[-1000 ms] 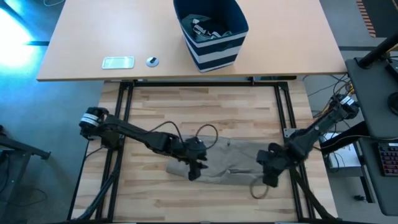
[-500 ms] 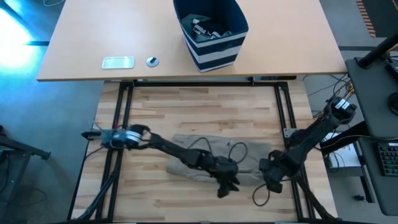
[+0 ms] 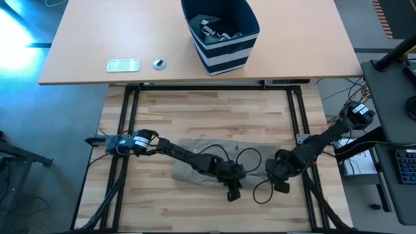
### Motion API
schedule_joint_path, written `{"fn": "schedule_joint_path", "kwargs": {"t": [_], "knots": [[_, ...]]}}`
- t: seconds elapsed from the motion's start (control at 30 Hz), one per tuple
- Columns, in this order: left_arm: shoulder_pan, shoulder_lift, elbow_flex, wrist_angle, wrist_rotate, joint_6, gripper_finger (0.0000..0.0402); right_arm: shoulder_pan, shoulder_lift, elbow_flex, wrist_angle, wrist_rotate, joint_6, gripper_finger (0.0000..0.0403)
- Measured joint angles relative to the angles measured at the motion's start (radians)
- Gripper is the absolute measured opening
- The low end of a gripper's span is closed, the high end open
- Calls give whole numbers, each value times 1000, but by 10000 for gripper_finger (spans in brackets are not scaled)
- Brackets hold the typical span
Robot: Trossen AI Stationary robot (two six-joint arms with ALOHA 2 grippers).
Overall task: Fold Laundry from Bin
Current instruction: Fold the brown shorts
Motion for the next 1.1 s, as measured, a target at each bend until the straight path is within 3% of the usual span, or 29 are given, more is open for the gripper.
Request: {"fn": "schedule_joint_path", "kwargs": {"t": [0.13,0.37,0.67,0.93,1.1], "knots": [[0,-4,-2,-48,-7,-14,6,-39,2,-1,-16,35,-60,13],[19,-33,-2,-160,-29,-65,0,-31,-62,-1,-71,-114,-46,13],[23,-99,0,-42,-25,-95,0,-5,-166,17,38,-128,55,9],[76,-37,-89,-24,-49,-117,0,-7,-35,-11,263,-143,44,9],[95,-37,-159,57,-14,-124,0,-37,52,-14,281,-60,53,9]]}}
